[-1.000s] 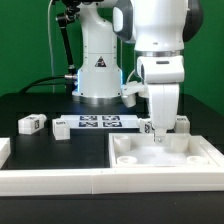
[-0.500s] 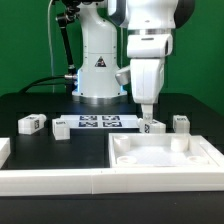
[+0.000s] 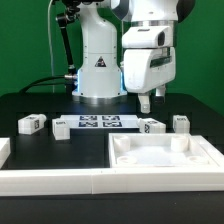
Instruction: Assemble square table
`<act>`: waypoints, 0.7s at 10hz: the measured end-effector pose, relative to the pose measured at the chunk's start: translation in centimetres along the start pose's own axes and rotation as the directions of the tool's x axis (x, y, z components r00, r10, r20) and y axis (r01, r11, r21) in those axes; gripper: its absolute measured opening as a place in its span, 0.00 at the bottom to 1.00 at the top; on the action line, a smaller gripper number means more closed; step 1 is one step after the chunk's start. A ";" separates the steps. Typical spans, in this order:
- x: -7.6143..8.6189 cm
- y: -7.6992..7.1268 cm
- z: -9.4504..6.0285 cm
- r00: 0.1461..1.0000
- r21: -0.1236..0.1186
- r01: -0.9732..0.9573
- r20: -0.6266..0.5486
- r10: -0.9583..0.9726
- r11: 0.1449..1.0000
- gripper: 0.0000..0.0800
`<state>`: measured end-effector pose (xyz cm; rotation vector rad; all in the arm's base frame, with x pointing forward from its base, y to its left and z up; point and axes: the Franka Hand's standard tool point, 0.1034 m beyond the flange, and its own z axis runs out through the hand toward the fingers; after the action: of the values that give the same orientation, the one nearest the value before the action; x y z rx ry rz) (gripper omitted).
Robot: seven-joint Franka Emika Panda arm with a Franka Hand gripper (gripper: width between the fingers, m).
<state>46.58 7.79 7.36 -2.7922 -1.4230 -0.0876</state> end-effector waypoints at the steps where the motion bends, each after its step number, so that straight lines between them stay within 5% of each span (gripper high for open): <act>1: 0.0 0.0 0.0 0.996 0.002 -0.086 -0.002 0.086 0.996 0.81; 7: 3.5 -4.2 0.6 0.775 0.026 -0.631 -0.015 0.631 0.776 0.81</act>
Offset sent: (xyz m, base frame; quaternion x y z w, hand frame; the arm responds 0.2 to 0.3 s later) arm -0.0097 0.0281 -0.0057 -0.0195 -0.0059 0.2871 0.9577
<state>45.22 13.12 6.89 -3.0612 -0.4006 -0.0951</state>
